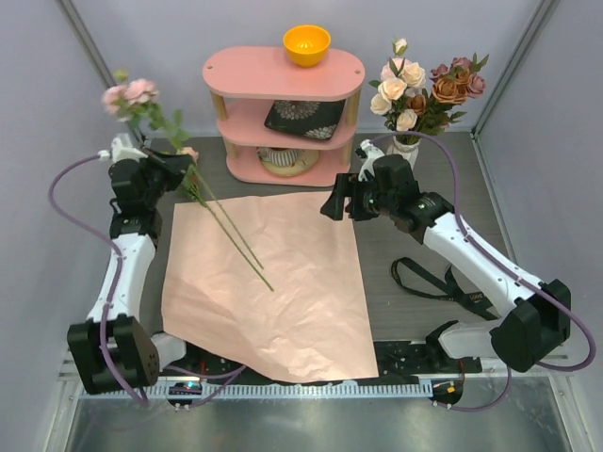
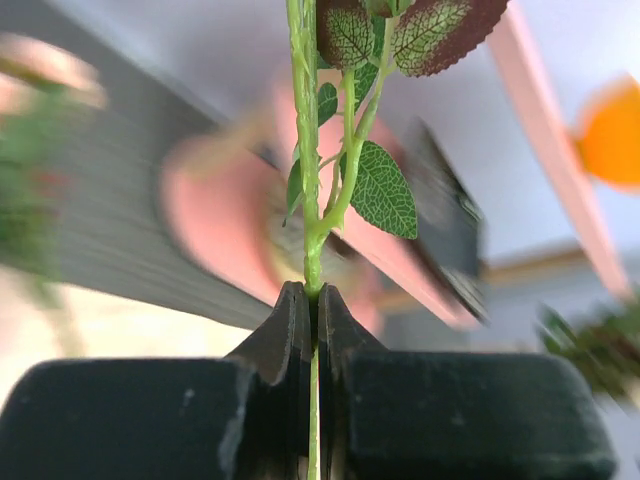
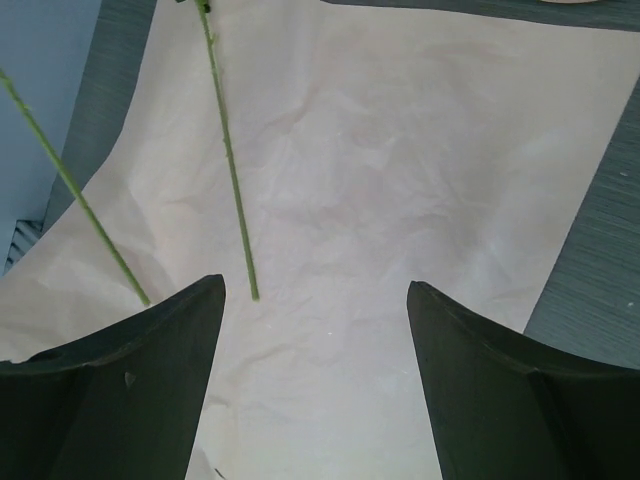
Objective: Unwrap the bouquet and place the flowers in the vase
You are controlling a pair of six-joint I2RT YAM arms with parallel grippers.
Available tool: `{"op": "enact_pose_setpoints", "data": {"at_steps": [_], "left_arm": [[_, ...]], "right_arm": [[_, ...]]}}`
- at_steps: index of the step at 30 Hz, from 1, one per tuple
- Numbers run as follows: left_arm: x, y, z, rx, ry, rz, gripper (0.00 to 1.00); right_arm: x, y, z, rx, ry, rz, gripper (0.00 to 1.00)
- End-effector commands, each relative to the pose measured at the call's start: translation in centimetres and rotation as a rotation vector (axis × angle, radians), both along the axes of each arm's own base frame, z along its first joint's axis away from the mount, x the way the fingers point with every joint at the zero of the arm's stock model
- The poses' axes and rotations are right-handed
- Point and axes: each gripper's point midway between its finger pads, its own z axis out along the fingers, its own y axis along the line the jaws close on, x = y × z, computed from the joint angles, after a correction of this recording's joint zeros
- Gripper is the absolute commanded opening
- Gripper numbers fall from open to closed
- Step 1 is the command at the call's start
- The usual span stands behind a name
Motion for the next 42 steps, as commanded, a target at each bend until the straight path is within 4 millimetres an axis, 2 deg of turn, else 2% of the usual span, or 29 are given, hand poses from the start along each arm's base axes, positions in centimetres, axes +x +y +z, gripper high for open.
{"op": "enact_pose_setpoints", "data": {"at_steps": [1, 3, 5, 10, 12, 13, 15, 20, 29, 31, 37, 38, 39, 40, 42], "left_arm": [[-1.6, -14.2, 5.5, -0.116, -0.251, -0.746, 0.00], [-3.5, -18.0, 6.4, -0.133, -0.290, -0.900, 0.00], [-5.0, -19.4, 7.9, -0.108, -0.351, -0.955, 0.00], [-9.0, -23.6, 9.5, -0.064, -0.425, -1.111, 0.00], [-10.5, -25.2, 9.9, -0.054, -0.443, -1.190, 0.00], [-10.8, -25.4, 10.0, -0.051, -0.446, -1.204, 0.00], [-11.1, -25.8, 10.0, -0.053, -0.447, -1.219, 0.00], [-11.7, -26.8, 9.6, -0.064, -0.434, -1.255, 0.00], [-12.6, -27.9, 9.3, -0.051, -0.428, -1.299, 0.00], [-12.9, -28.1, 9.3, -0.047, -0.429, -1.306, 0.00], [-13.2, -28.3, 9.3, -0.035, -0.426, -1.318, 0.00], [-13.3, -28.4, 9.3, -0.034, -0.425, -1.322, 0.00], [-13.4, -28.5, 9.3, -0.032, -0.428, -1.323, 0.00], [-13.4, -28.5, 9.3, -0.030, -0.425, -1.325, 0.00], [-13.6, -28.6, 9.3, -0.026, -0.428, -1.332, 0.00]], "right_arm": [[0.0, 2.9, 7.8, 0.124, -0.134, 0.154, 0.80], [-0.1, 3.6, 9.6, 0.158, -0.150, 0.186, 0.80], [0.2, 4.2, 11.8, 0.185, -0.174, 0.203, 0.79], [0.6, 5.9, 16.1, 0.303, -0.223, 0.243, 0.71], [-0.2, 7.0, 17.0, 0.372, -0.214, 0.294, 0.67], [-0.3, 7.4, 18.0, 0.401, -0.248, 0.315, 0.64], [-0.4, 7.9, 18.8, 0.413, -0.268, 0.325, 0.63], [0.6, 8.0, 19.4, 0.416, -0.306, 0.271, 0.62], [0.5, 10.0, 19.5, 0.488, -0.302, 0.285, 0.47], [0.7, 10.1, 19.4, 0.488, -0.304, 0.272, 0.41], [0.3, 10.5, 18.9, 0.485, -0.290, 0.280, 0.34], [0.2, 10.6, 18.8, 0.485, -0.288, 0.283, 0.32], [0.1, 10.7, 18.5, 0.480, -0.280, 0.286, 0.24], [0.0, 10.7, 18.4, 0.479, -0.280, 0.287, 0.22], [-0.2, 10.6, 18.2, 0.475, -0.277, 0.287, 0.20]]}}
